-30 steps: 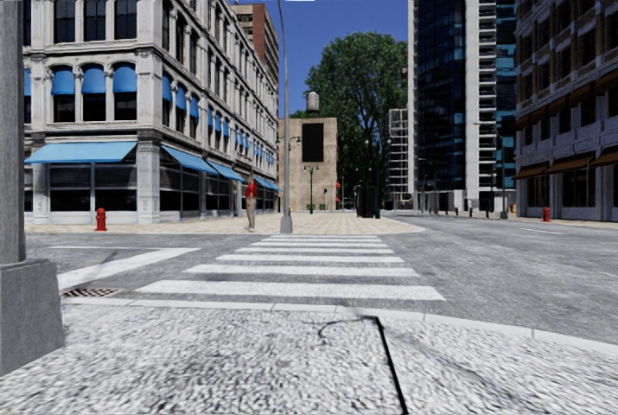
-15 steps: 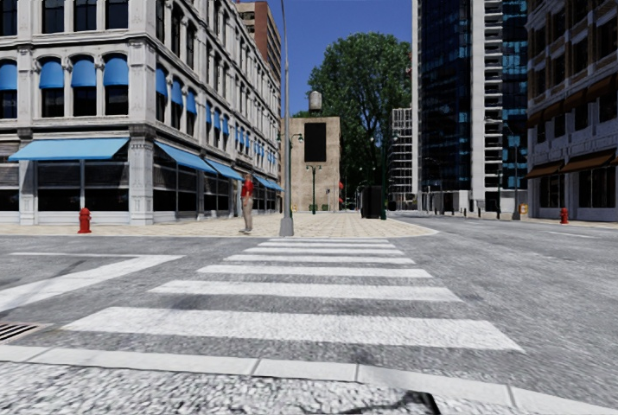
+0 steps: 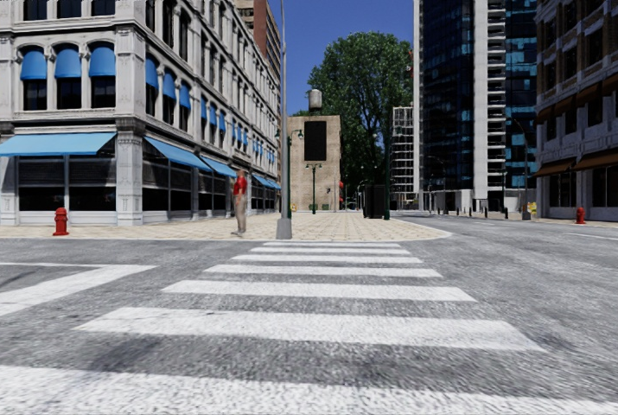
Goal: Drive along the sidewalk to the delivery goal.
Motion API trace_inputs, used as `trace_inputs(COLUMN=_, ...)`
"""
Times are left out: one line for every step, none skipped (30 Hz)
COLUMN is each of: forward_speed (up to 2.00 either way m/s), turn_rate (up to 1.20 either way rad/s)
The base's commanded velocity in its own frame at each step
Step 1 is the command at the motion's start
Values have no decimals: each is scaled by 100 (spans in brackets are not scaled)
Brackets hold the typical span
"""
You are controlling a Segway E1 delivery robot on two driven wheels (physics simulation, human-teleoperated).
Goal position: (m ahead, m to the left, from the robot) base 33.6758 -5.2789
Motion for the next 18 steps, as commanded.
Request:
trace_inputs(forward_speed=200, turn_rate=-3)
trace_inputs(forward_speed=200, turn_rate=-3)
trace_inputs(forward_speed=200, turn_rate=-3)
trace_inputs(forward_speed=200, turn_rate=-4)
trace_inputs(forward_speed=200, turn_rate=-4)
trace_inputs(forward_speed=200, turn_rate=-4)
trace_inputs(forward_speed=200, turn_rate=-4)
trace_inputs(forward_speed=200, turn_rate=-4)
trace_inputs(forward_speed=200, turn_rate=-4)
trace_inputs(forward_speed=200, turn_rate=-5)
trace_inputs(forward_speed=200, turn_rate=-6)
trace_inputs(forward_speed=200, turn_rate=-9)
trace_inputs(forward_speed=200, turn_rate=-13)
trace_inputs(forward_speed=200, turn_rate=-25)
trace_inputs(forward_speed=200, turn_rate=-25)
trace_inputs(forward_speed=200, turn_rate=-25)
trace_inputs(forward_speed=200, turn_rate=-25)
trace_inputs(forward_speed=200, turn_rate=-25)
